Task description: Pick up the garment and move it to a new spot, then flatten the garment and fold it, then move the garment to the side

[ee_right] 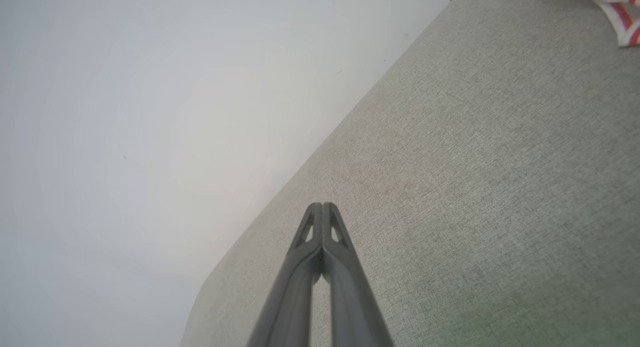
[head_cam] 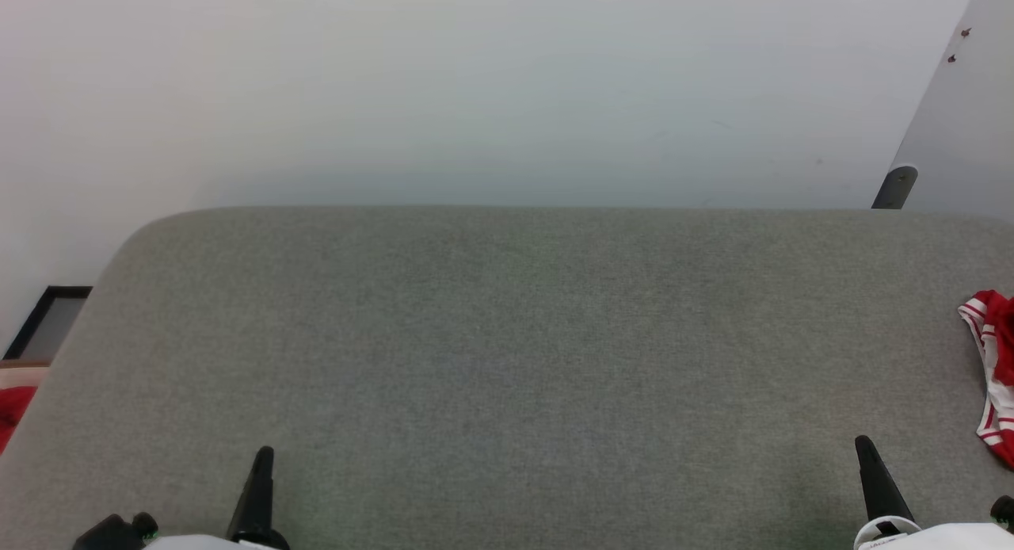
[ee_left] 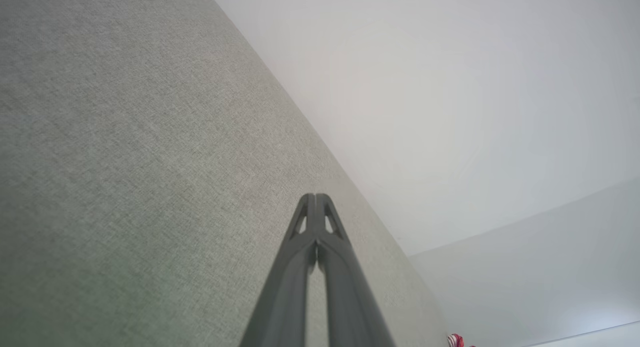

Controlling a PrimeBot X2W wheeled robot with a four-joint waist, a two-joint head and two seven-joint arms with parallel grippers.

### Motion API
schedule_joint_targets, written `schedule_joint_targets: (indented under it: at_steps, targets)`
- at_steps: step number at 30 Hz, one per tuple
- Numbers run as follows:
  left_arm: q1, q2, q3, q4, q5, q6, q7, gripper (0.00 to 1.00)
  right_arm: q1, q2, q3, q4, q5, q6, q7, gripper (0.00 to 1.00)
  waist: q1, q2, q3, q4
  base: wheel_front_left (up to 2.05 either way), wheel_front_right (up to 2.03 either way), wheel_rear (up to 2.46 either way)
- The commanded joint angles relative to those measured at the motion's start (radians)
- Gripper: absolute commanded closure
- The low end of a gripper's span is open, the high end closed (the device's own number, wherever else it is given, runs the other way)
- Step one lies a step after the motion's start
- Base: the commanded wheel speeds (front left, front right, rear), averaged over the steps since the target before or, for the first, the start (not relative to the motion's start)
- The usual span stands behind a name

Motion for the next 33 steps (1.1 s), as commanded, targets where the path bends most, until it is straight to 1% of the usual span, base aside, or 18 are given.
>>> schedule_joint_targets:
  at_steps: [1, 33]
  targets:
    - [-0.022, 0.003, 0.006, -0.013, -0.022, -0.003, 0.005, 1.00, -0.022, 0.001, -0.006, -0.008, 0.026, 0.000, 0.006, 1.00, 0.0000, 0.0000, 0.001, 0.000, 0.00, 0.00, 0.00]
    - [-0.086, -0.044, 0.030, -0.015, -0.290, -0.004, 0.088, 1.00, -0.089, 0.020, -0.033, 0.000, 0.342, 0.000, 0.087, 1.00, 0.0000, 0.0000, 0.029, -0.013, 0.00, 0.00, 0.00]
